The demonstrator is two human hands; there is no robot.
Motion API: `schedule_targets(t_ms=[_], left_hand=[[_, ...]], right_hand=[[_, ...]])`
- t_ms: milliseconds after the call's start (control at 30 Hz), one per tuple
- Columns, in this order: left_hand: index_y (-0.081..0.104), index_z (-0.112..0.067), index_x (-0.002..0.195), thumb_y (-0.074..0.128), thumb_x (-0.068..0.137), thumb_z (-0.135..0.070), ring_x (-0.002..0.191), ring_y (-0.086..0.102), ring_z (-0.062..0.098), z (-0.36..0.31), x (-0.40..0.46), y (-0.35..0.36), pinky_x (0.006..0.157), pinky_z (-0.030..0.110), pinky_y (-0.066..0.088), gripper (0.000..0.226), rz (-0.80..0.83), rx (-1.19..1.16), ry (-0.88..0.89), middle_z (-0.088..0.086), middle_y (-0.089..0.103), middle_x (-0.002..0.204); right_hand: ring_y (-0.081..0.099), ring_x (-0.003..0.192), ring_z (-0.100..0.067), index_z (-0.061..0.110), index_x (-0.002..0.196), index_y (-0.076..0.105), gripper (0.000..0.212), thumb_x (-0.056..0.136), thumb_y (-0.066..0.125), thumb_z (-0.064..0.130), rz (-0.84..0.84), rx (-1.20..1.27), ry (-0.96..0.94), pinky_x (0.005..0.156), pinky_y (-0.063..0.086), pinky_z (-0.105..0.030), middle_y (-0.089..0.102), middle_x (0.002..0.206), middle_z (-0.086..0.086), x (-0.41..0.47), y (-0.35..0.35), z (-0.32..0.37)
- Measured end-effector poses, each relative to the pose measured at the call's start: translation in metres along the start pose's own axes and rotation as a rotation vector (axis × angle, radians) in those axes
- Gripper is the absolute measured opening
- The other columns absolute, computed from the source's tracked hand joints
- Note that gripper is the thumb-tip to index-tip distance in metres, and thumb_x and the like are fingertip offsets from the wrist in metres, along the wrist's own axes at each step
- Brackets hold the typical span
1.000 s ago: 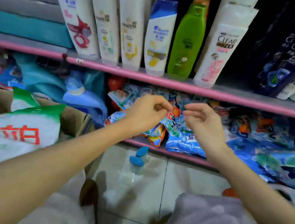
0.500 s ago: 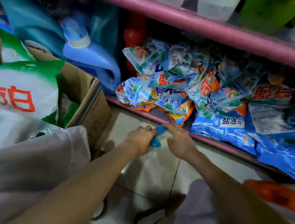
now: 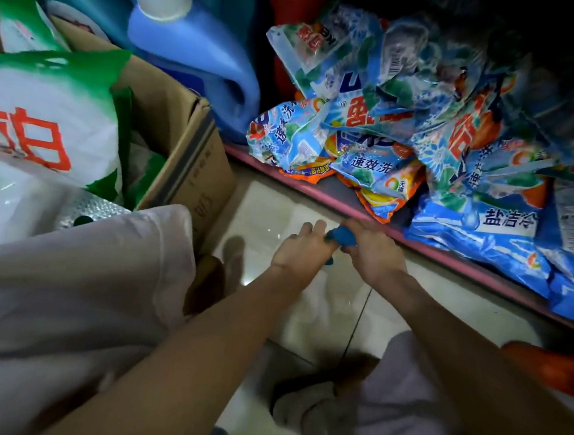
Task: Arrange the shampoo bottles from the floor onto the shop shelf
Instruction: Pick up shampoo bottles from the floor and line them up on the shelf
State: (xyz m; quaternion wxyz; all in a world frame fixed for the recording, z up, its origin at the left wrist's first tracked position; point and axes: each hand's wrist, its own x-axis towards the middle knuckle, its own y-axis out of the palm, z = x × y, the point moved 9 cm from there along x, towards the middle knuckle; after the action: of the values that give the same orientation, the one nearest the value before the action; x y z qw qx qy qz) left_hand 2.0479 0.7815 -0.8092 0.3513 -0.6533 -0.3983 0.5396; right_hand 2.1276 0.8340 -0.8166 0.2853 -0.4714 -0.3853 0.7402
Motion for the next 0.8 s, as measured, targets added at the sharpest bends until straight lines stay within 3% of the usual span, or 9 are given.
schedule_targets(t_ms=[133,267,367,467,600,667,733,800], left_hand=[[0.046,-0.011,0.129,0.045,0.094,-0.008,0.123,0.039,0.032,0.018,-0.006,-0.009,0.084,0.040,0.046,0.035,0.035,-0.052,-0.114,0.015,0.050,0.124],[0.055,-0.021,0.123,0.061,0.084,-0.018,0.118,0.049,0.029,0.037,-0.024,-0.039,0.088,0.037,0.045,0.040,0.004,-0.090,-0.203,0.009,0.057,0.123],[0.058,-0.025,0.120,0.067,0.081,-0.027,0.116,0.054,0.027,0.041,-0.045,-0.065,0.089,0.033,0.044,0.040,-0.019,-0.193,-0.256,0.007,0.059,0.123],[0.060,-0.022,0.119,0.070,0.080,-0.034,0.112,0.057,0.025,0.028,-0.064,-0.106,0.090,0.034,0.048,0.042,-0.112,-0.313,-0.211,0.006,0.062,0.121],[0.061,-0.018,0.114,0.074,0.077,-0.034,0.107,0.058,0.022,-0.009,-0.093,-0.176,0.086,0.032,0.049,0.043,-0.248,-0.431,-0.049,0.005,0.063,0.118],[0.064,-0.020,0.110,0.076,0.075,-0.034,0.103,0.060,0.020,-0.025,-0.109,-0.217,0.087,0.033,0.049,0.040,-0.334,-0.464,0.023,0.005,0.065,0.114],[0.067,-0.021,0.104,0.078,0.073,-0.032,0.101,0.062,0.019,-0.038,-0.126,-0.262,0.089,0.033,0.049,0.035,-0.446,-0.514,0.091,0.004,0.068,0.109],[0.069,-0.021,0.101,0.078,0.073,-0.029,0.097,0.063,0.015,-0.053,-0.145,-0.311,0.087,0.028,0.048,0.031,-0.558,-0.580,0.167,0.001,0.069,0.104]], right_hand=[[0.054,0.116,-0.029,0.023,0.132,0.052,0.044,0.090,0.063,0.029,-0.096,0.195,0.090,0.094,0.044,-0.037,0.058,0.130,-0.008,-0.012,-0.021,-0.018],[0.057,0.102,-0.029,0.014,0.121,0.060,0.036,0.089,0.063,0.030,-0.135,0.299,0.064,0.079,0.041,-0.032,0.062,0.116,-0.013,-0.038,-0.051,-0.021],[0.060,0.097,-0.028,0.013,0.113,0.061,0.029,0.090,0.062,0.030,-0.188,0.407,0.065,0.080,0.047,-0.037,0.065,0.109,-0.011,-0.072,-0.082,-0.021],[0.064,0.094,-0.027,0.017,0.110,0.060,0.025,0.091,0.061,0.032,-0.277,0.621,0.098,0.084,0.053,-0.046,0.064,0.108,-0.007,-0.118,-0.112,-0.024],[0.063,0.093,-0.024,0.012,0.109,0.061,0.027,0.090,0.062,0.031,-0.460,0.602,0.108,0.085,0.051,-0.040,0.066,0.107,-0.009,-0.182,-0.173,-0.030],[0.067,0.078,-0.022,0.013,0.102,0.059,0.018,0.091,0.062,0.027,-0.545,0.606,0.062,0.070,0.058,-0.028,0.066,0.101,-0.009,-0.215,-0.214,-0.031],[0.066,0.069,-0.018,0.015,0.103,0.060,0.014,0.092,0.061,0.022,-0.654,0.536,0.001,0.043,0.045,-0.009,0.064,0.101,-0.011,-0.252,-0.261,-0.030],[0.066,0.071,-0.016,0.011,0.112,0.061,0.021,0.093,0.060,0.019,-0.758,0.501,-0.072,0.040,0.042,-0.006,0.062,0.104,-0.013,-0.288,-0.311,-0.027]])
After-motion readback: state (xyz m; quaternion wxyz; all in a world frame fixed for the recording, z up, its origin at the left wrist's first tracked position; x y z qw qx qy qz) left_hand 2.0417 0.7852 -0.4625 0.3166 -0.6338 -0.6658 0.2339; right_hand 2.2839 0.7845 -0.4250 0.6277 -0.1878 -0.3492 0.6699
